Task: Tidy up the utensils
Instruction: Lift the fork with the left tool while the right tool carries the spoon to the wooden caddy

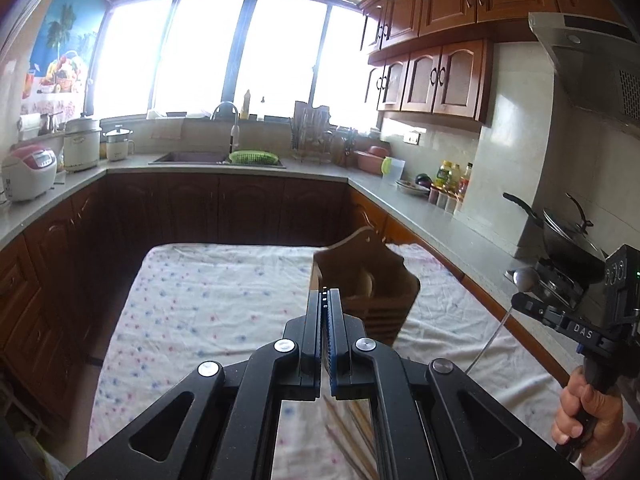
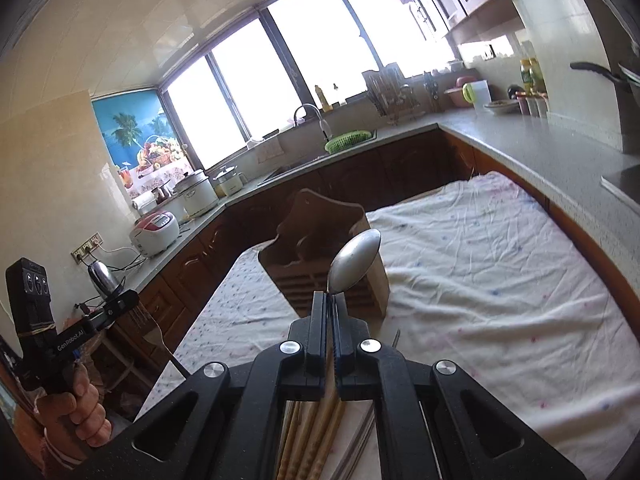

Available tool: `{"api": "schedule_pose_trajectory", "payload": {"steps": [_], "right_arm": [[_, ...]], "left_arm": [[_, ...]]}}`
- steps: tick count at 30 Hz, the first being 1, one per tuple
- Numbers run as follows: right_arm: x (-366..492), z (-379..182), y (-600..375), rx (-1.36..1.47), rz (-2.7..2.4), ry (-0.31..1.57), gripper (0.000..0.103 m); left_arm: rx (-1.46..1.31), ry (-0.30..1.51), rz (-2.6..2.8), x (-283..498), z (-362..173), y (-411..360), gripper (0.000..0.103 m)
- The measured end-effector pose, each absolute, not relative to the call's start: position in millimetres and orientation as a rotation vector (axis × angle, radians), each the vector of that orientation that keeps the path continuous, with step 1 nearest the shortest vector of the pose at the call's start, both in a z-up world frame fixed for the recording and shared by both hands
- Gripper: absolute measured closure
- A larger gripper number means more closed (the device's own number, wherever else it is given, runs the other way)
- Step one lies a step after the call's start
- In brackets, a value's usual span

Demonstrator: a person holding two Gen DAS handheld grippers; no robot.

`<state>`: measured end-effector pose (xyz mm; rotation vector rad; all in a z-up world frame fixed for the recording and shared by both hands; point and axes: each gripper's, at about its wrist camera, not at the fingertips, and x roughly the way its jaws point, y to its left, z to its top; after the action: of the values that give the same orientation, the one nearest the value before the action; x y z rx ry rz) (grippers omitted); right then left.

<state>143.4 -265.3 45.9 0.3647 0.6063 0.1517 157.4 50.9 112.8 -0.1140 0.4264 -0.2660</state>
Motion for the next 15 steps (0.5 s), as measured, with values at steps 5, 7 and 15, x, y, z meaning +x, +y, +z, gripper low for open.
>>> {"api": "schedule_pose_trajectory", "payload": {"steps": [5,7,15], "right_arm": [[181.3,73.7,-265.0,0.295,0.109,0.504,0.101],[198.8,84.1,-266.0,0.274,0.091,0.465,0.101],[260.3,84.0,-256.0,0.165,0.034,0.413,0.101]], "left_arm": [[-0.114,0.345,-0.224,202.4,135.4,40.4,0.103],[-0.115,0.319,-0.209,223.0,140.8,34.6,0.103],[-0.079,0.284,-0.12,299.7,107.1,-3.9,0.102]]}}
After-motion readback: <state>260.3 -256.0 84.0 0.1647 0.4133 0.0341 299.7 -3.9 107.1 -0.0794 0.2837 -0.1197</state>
